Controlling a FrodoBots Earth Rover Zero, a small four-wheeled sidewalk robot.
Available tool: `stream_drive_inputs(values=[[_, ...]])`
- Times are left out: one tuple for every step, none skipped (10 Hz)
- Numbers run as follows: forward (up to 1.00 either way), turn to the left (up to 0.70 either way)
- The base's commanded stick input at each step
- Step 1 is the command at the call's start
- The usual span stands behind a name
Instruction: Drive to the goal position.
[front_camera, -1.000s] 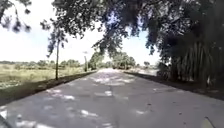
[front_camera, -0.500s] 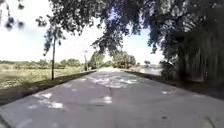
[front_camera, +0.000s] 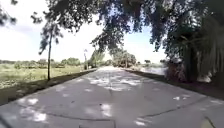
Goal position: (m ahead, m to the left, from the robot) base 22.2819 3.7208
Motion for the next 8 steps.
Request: stream_drive_inputs(values=[[0.70,0.00],[0.70,0.00],[0.70,0.00],[0.70,0.00],[0.70,0.00],[0.70,0.00],[0.70,0.00],[0.70,0.00]])
